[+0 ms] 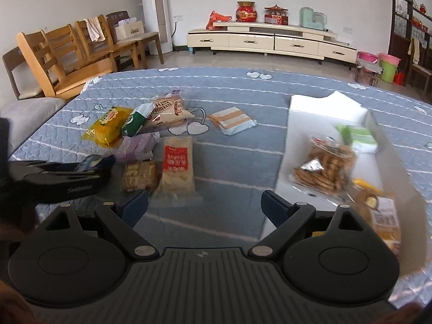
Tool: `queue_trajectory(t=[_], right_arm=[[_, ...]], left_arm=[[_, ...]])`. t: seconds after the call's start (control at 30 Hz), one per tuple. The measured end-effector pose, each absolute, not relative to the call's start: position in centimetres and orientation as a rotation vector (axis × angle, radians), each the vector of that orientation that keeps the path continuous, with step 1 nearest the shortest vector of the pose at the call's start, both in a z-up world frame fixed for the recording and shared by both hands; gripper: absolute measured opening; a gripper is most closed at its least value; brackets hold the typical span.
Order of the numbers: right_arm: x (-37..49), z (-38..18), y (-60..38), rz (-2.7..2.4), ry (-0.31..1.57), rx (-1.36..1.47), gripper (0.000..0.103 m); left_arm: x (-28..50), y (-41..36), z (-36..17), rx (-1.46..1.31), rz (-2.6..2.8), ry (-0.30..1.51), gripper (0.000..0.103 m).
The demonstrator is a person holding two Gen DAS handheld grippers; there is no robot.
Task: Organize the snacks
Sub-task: 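Grasp the blue chip bag with left tool while right tool grasps red-label cracker bag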
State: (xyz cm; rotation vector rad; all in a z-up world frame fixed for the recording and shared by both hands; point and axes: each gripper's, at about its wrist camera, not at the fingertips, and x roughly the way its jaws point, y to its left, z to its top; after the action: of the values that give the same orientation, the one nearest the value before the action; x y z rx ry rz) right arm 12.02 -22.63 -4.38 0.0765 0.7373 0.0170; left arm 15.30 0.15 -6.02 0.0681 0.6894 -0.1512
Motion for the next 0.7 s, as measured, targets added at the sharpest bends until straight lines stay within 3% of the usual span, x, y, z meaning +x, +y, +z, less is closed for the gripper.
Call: queue_trajectory(t=[0.2, 0.27, 0.33, 0.47, 0.5, 0.7], right_arm=[[16.9, -6.1, -21.4, 0.047, 0.79, 0.096, 0.102], [18.2, -6.7, -21.4, 0.041, 0.804, 0.114, 0.094], [19.5, -7.4, -21.4, 0.039, 0.832, 0.125, 0.076], [20.7, -8.6, -20.5, 0.053, 0.867, 0.1, 0.056], [20.6, -8.6, -20.2, 0.055, 0.866, 0.085, 0.045], [18.2, -6.8, -20.3, 0.027, 0.811, 0.085, 0.043]], left_arm=[[13.6, 1.7, -5.2, 0.032, -0.127, 0.69, 0.044], [13.1, 2.1, -5.0, 0.018, -0.115, 0.688, 0.044], [12.8, 2.3, -4.9, 0.013, -0.112, 0.69, 0.044], [12.6, 2.6, -4.5, -0.013, -0.099, 0.686, 0.044], [12.5, 2.5, -4.3, -0.016, -0.097, 0.681, 0.044], [11.5, 2.0, -2.8, -0.02, -0.094, 0.651, 0.044]])
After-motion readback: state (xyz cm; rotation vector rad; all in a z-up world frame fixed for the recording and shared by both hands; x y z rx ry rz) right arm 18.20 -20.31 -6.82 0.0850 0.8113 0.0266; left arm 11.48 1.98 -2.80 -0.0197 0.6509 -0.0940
